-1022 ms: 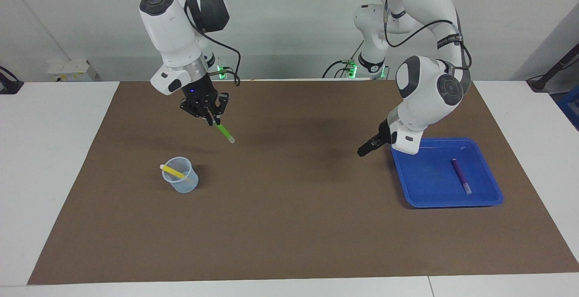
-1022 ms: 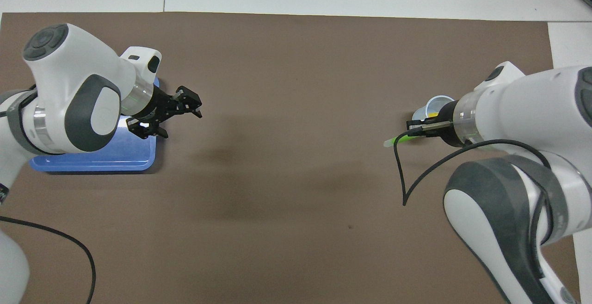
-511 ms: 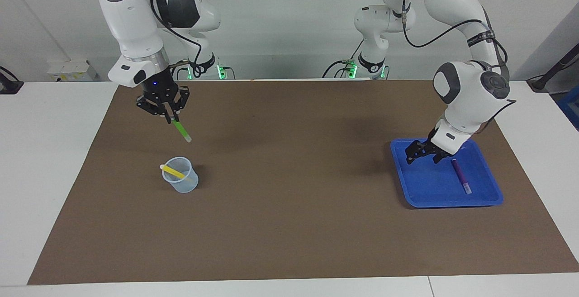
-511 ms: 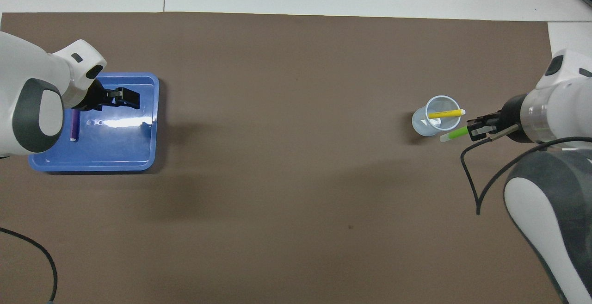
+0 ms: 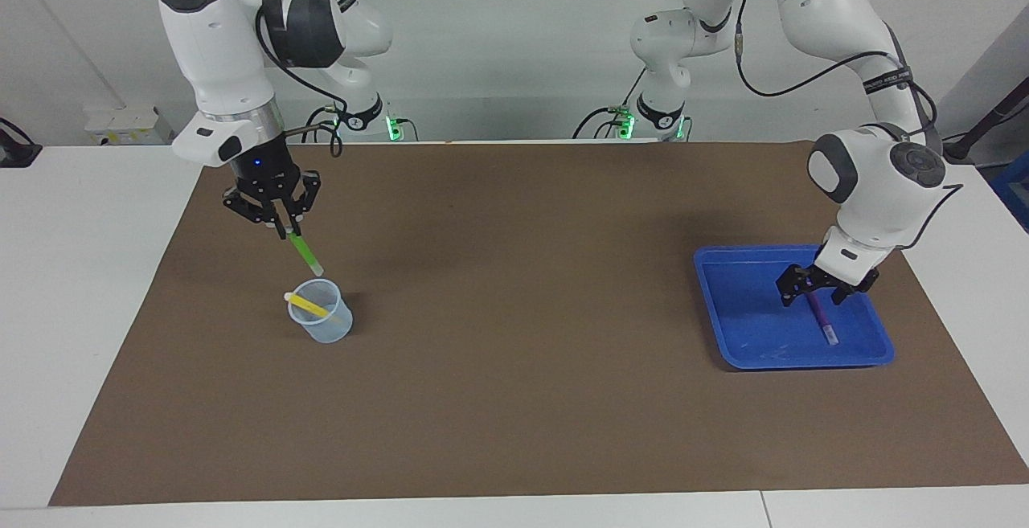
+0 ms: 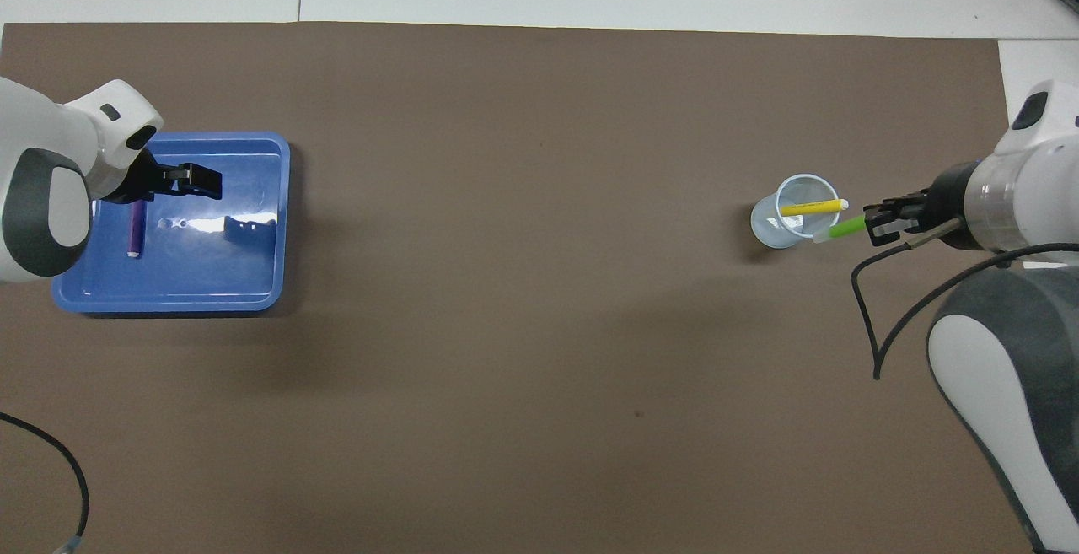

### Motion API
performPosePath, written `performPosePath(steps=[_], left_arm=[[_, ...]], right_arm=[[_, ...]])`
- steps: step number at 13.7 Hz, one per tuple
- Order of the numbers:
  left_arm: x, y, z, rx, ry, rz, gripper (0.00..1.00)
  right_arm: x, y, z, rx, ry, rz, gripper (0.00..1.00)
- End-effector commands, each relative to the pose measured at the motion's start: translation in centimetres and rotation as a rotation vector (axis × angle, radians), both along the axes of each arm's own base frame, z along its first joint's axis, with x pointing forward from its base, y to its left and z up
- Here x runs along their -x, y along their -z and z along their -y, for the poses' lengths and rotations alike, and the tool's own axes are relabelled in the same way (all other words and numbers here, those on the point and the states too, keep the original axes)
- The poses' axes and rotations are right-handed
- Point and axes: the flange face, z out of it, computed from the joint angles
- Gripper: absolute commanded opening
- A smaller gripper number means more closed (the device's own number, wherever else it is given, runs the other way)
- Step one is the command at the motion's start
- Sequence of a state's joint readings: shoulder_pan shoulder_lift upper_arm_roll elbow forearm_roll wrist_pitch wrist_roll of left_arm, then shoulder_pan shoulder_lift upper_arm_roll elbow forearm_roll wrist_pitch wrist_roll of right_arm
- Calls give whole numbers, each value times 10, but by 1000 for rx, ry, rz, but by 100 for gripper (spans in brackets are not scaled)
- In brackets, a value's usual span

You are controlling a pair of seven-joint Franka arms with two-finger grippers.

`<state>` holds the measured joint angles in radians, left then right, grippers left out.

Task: Transfer and insert pens with both arms
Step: 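Grasp the purple pen with the left gripper while the right gripper withdraws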

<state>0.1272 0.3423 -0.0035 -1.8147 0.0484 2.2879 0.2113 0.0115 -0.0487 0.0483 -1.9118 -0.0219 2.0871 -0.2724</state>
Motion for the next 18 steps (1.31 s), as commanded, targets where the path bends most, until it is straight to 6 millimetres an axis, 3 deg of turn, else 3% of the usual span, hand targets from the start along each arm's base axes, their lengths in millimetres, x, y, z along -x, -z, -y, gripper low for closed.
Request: performPosePath(steps=[1,3,5,14,15,16,17,18], left_arm=[[-7,14,-20,-27,51,35,100],[-15,17,-23,-38,58,44,100],[-23,31,-39,-58,61,30,100],[-21,52,-36,-53,68,43,92],[-18,56,-37,-51,67,36,92],[-18,57,-37,-51,67,36,92],[-16,59,-38,-49,65,32,92],[-15,61,-37,-48,65,27,92]], right_arm=[[-9,10,12,30,-5,25,0],[-13,18,16,28,5,21,0],[-15,26,15,26,9,10,0],[-17,59,7,17,12,1,0],[-18,59,6,17,10,3,24],[-17,60,6,17,12,1,70],[-17,60,5,16,12,0,100],[-16,60,4,15,14,-5,100]])
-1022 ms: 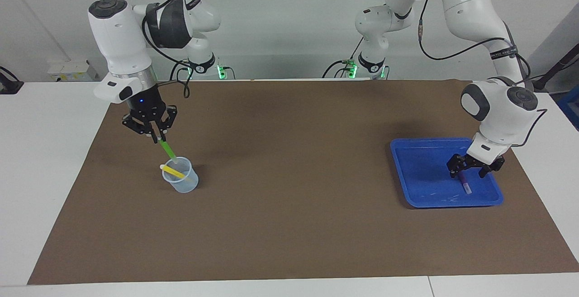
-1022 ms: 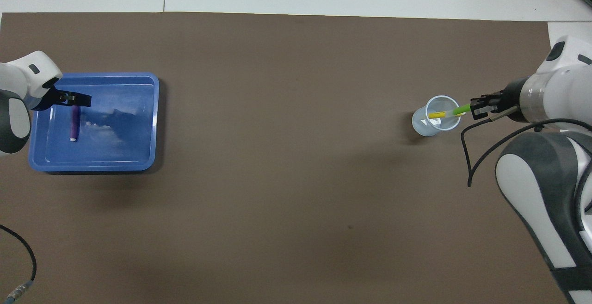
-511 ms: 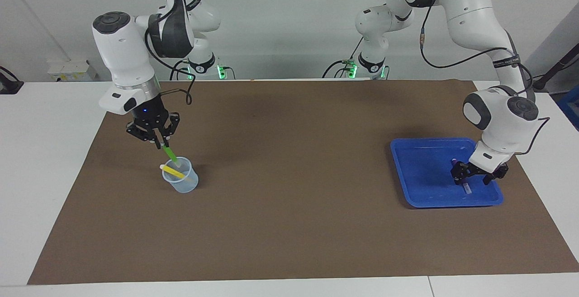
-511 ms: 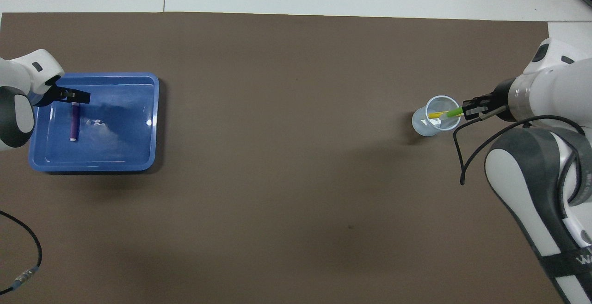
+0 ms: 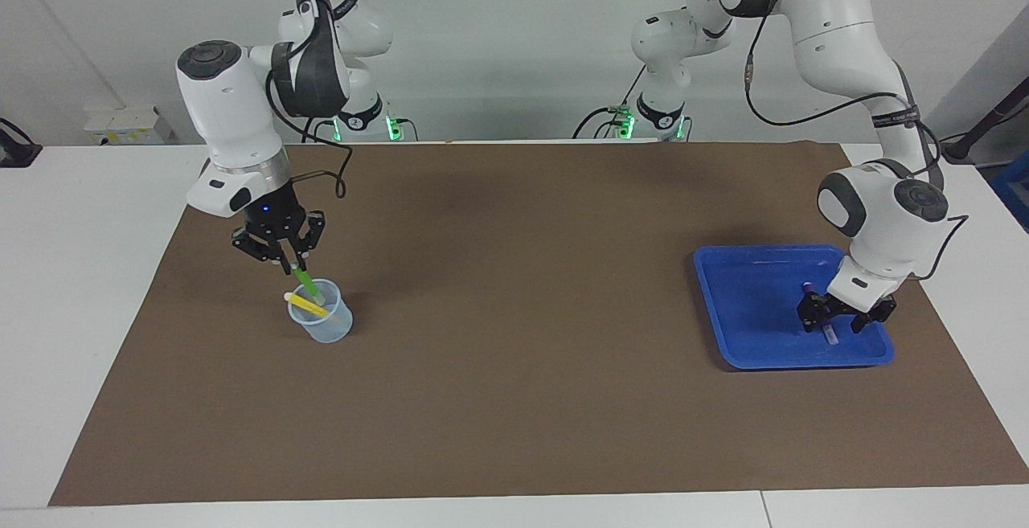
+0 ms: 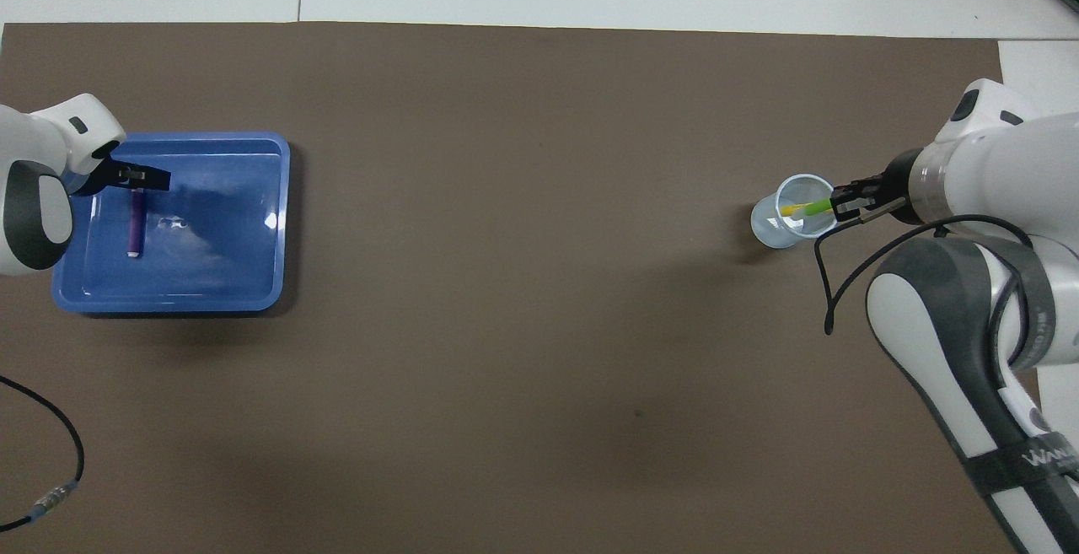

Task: Transfer and insert pens with both arms
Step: 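Grasp the purple pen with the left gripper while the right gripper withdraws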

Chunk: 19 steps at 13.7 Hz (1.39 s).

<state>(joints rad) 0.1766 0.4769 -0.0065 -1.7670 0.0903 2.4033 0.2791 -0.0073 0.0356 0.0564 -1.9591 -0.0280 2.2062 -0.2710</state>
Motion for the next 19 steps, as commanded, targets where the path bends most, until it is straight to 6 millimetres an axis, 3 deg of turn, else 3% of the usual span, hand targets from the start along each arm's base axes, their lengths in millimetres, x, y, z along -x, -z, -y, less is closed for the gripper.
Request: performPosePath(steps=[1,2,8,9,13,15,19], left_arm=[[5,6,-9,-7,6,9,91],[5,7,-12,-7,1,6,91],[7,18,-16,6,-10,-7,91],[7,27,-20,15,-20,-17,91],[7,31,-18,30,-29,-23,91],[8,32,-19,31,-31,-28,89],[9,31,-17,35,-28,-56,71]], right_arm=[[2,0,-3,7,27,9,100],[3,-1,-7,-1,52,10,100],[27,-21,-99,-70,236,-20,100],[31,-22,-110,-80,275,-26,100],[44,-39,-158,-148,399,-24,100],[48,-46,-174,-196,460,-32,100],[63,-56,-193,-221,490,-41,100]])
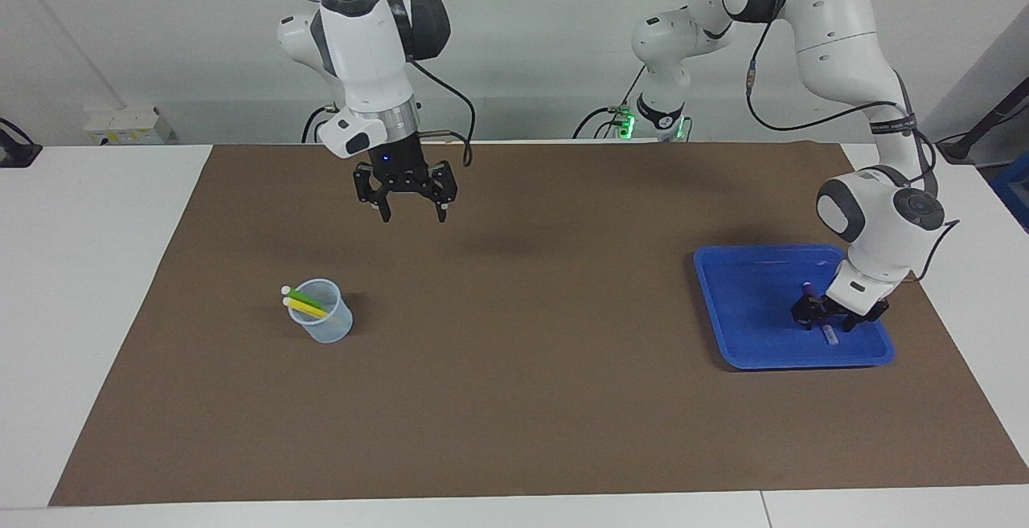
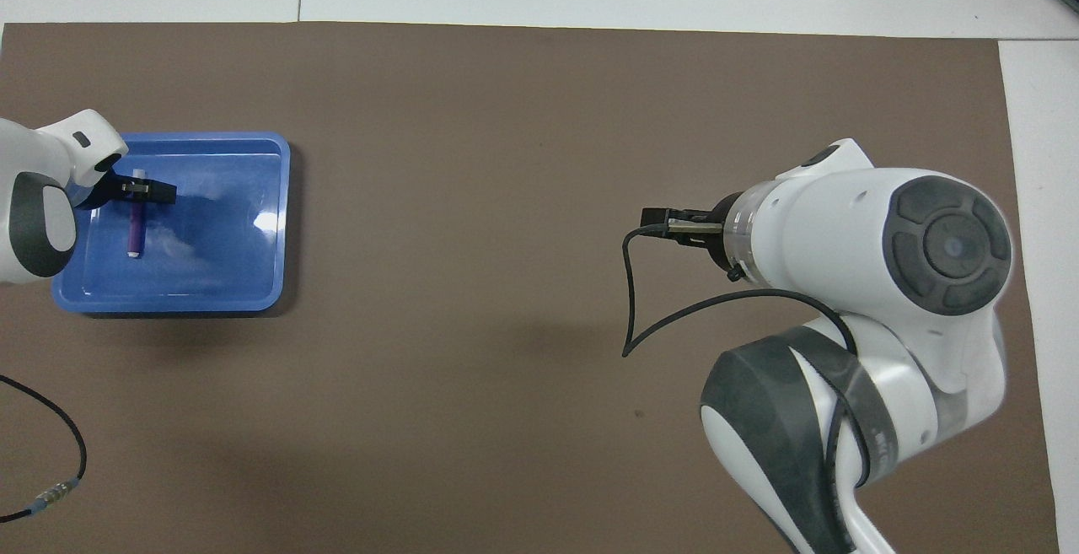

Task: Transfer and insert pens with both arms
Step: 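Grasp the purple pen with the left gripper while the right gripper withdraws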

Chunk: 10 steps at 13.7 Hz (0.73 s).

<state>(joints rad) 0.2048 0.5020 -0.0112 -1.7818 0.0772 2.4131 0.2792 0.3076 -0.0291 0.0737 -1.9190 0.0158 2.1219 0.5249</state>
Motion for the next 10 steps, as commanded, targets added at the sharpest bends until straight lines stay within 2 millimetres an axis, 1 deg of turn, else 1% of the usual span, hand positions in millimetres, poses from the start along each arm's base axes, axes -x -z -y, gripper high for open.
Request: performPosePath(steps=[1,2,4,8,9,10], left_arm=[[3,8,-2,20,4,-41,66],[3,8,-2,20,7,-44,61],[3,8,-2,20,8,-44,59],[3,7,-2,35,-4,-46,59],[4,6,-2,55,-18,-62,58],[2,2,-3,63,-24,-72,54]], right_arm=[[12,-9,-7,-37,67,-31,100],[14,-10,-9,-60,90,-45,100],[16,-13,-11,-109,115,-64,100],[18,-11,-12,-120,134,-73,100],[17,-11,-12,-119,136,-74,100],[18,-11,-12,-119,133,-74,100]])
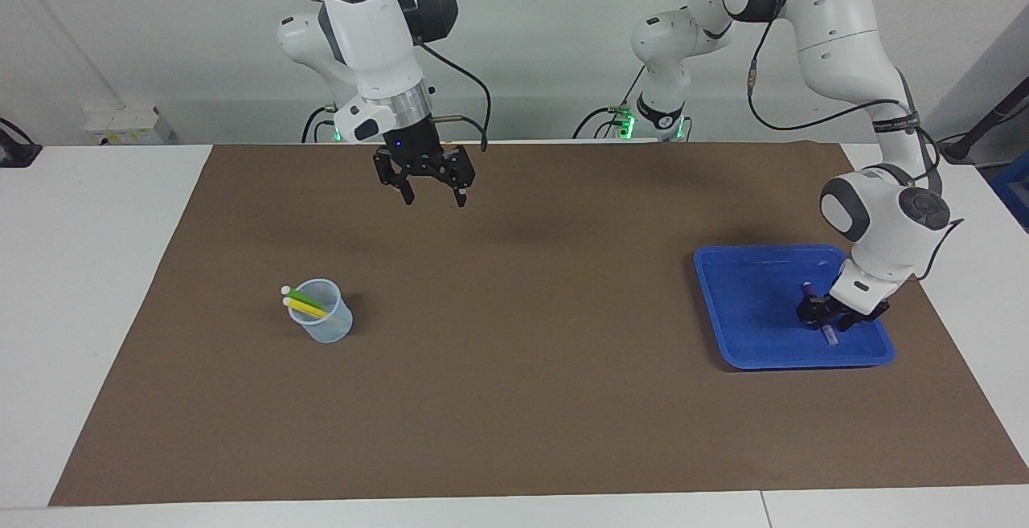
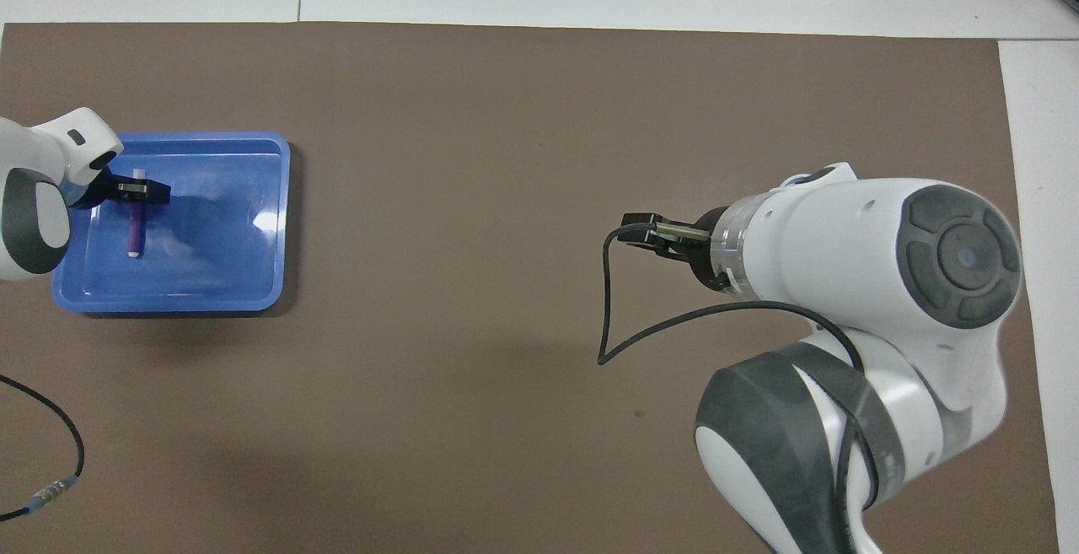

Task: Transfer and insert pens with both arms
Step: 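Grasp the purple pen with the left gripper while the right gripper withdraws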

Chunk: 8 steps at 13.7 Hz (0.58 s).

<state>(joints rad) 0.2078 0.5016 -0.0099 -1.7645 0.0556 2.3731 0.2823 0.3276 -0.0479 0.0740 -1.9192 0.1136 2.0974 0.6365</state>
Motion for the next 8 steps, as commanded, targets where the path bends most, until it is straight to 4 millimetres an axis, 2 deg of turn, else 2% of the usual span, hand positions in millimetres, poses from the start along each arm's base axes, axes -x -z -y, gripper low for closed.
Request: performPosePath(steps=[1,3,4,6,7,8], left_arm=[[3,6,1,47,-6,-58,49],[3,6,2,47,1,-58,38],[2,6,1,46,3,-58,30],[3,6,2,47,11,-64,7],[3,5,2,50,10,-73,0],[2,2,2,52,9,-81,0]], right_arm=[[6,-2,1,-15,16,-18,100],[6,-2,1,-15,14,-18,100],[6,-2,1,-15,14,-18,100],[6,-2,1,-15,14,-18,100],[6,-2,1,-15,14,-18,100],[6,-2,1,-15,13,-18,100]])
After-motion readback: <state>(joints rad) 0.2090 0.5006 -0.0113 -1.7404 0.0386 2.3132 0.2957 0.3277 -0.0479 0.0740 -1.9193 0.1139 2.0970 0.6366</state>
